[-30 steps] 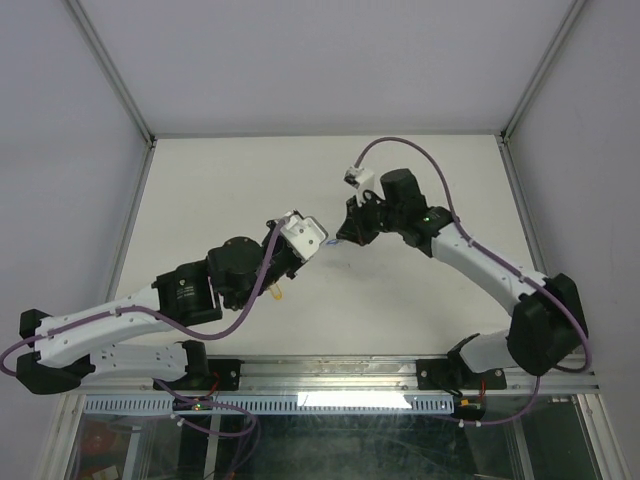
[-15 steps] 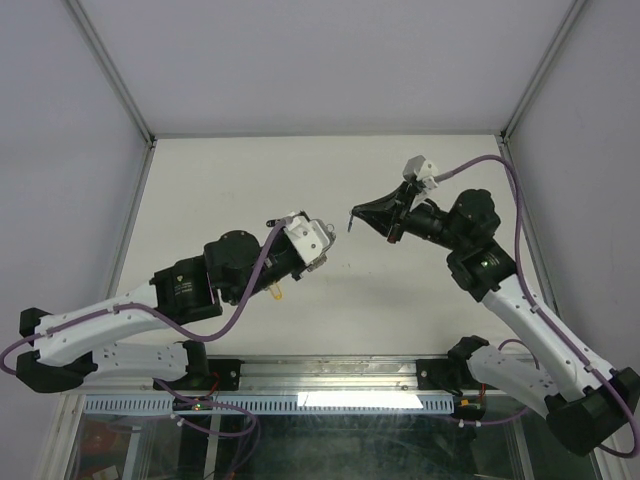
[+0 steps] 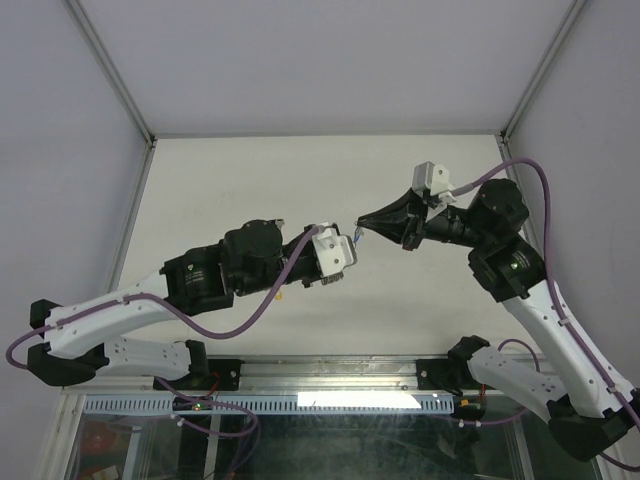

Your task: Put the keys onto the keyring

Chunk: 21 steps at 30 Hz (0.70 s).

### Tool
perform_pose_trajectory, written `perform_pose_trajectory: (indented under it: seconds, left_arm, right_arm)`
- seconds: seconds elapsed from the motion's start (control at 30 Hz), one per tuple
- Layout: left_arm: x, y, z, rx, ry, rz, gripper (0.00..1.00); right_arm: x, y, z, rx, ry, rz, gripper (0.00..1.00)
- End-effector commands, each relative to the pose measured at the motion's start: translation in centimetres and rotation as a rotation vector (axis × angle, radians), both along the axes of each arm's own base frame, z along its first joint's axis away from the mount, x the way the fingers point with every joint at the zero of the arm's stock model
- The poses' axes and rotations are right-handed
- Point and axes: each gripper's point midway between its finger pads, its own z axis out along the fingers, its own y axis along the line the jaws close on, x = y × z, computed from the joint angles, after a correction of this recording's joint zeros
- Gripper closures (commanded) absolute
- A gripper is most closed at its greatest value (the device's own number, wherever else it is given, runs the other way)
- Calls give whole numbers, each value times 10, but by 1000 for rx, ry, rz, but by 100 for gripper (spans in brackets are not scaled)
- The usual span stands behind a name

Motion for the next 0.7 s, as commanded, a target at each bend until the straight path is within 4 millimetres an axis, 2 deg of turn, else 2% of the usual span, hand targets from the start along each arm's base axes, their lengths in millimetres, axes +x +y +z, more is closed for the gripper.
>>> perform_pose_trajectory:
  seconds: [0.0,0.23,0.4,0.67]
  left_arm:
    - [-12,-5,22,-19,-27,-84,100]
    - [-21,-7,24,3,-31,-144,100]
    - [-31,-7,28,-3,-34,-202,100]
    - [-31,-7,27,1,-35,-206,100]
  right_arm:
    - [-28,1,12,-60,-53,163,100]
    - [-47,3,22,-79,-59,287,100]
    - [-50,4,16,-104,-37,327,100]
    - [-59,6,15,-98,-17,407,100]
